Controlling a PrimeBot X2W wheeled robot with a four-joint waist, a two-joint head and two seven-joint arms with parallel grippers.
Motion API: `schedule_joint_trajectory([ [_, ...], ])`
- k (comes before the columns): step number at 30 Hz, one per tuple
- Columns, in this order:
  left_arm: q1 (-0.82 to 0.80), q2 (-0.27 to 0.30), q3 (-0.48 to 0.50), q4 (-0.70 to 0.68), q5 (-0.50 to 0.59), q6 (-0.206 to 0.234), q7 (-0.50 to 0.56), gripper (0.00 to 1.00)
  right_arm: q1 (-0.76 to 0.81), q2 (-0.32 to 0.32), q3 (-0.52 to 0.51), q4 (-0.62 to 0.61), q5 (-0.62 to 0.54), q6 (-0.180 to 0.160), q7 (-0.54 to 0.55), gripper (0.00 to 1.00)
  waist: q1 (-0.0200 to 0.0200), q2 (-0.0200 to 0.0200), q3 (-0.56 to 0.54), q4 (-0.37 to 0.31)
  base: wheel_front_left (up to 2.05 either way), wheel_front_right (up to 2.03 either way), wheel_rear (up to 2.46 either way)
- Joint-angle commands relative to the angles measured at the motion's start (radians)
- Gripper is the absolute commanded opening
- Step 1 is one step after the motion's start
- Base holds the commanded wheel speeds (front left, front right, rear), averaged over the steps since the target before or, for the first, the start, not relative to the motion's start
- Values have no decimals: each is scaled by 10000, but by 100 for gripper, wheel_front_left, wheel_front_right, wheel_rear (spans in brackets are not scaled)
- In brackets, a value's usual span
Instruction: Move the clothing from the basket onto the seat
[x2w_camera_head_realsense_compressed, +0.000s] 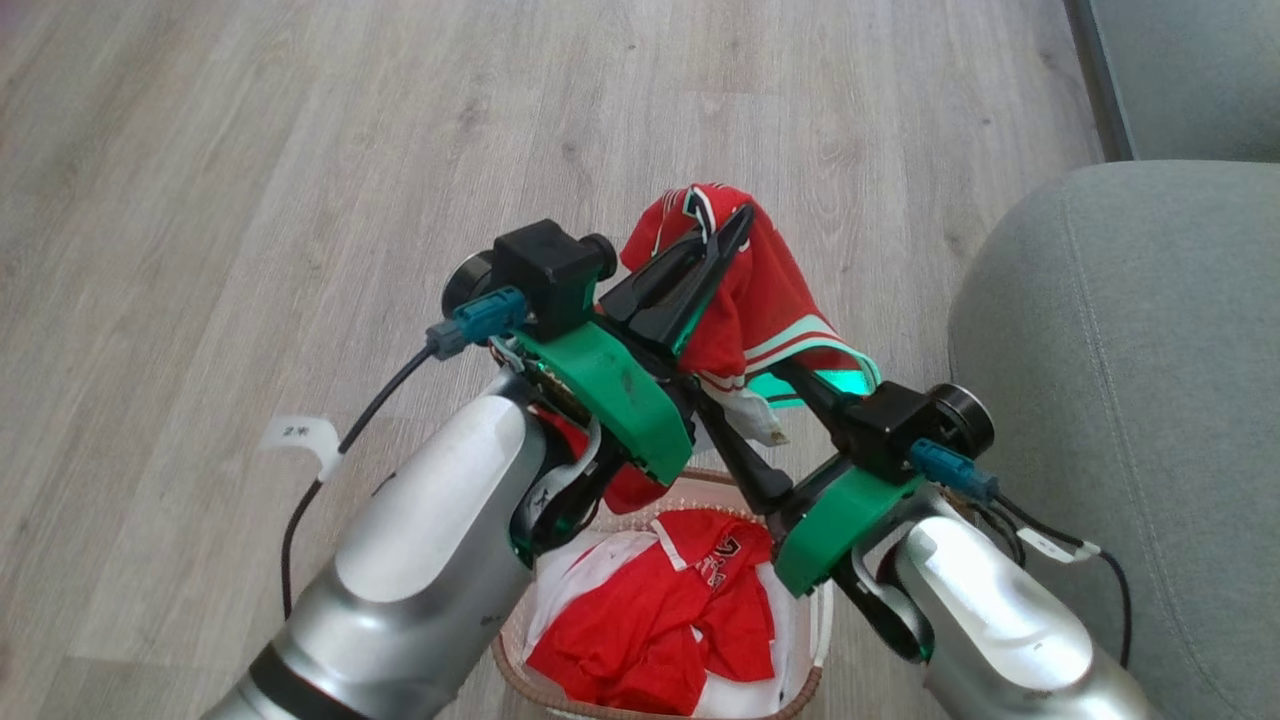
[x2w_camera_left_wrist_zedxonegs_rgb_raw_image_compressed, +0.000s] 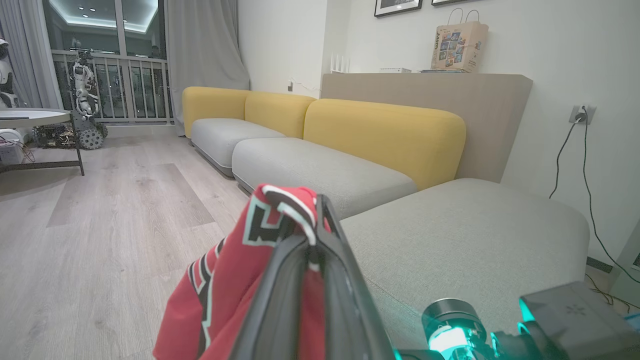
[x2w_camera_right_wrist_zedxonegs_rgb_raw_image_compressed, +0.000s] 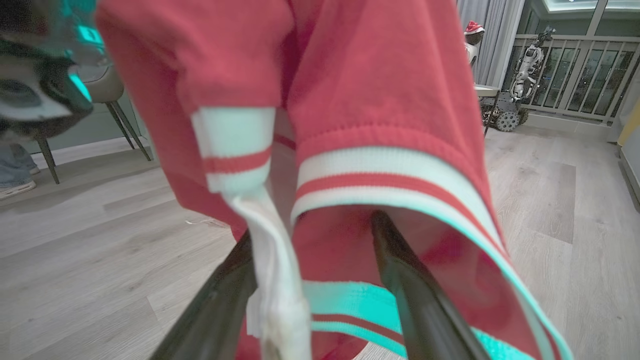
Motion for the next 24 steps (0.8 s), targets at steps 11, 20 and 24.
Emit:
schedule_joint_trajectory([
  [11,-715,78,318,-218,-143,104,-227,0,-406,-56,1,-638,348,-2,-53,0,0,0,41,-121,0,0,0],
  [20,-276,459,403,-45,-161,287,-392,0,272,-430,-978,-1751,487,-2,-53,0,0,0,35,-442,0,0,0],
  [24,-72,597,395,-97,-88,445,-471,0,521,-609,-1554,-2213,436,-2,-53,0,0,0,34,-642,0,0,0],
])
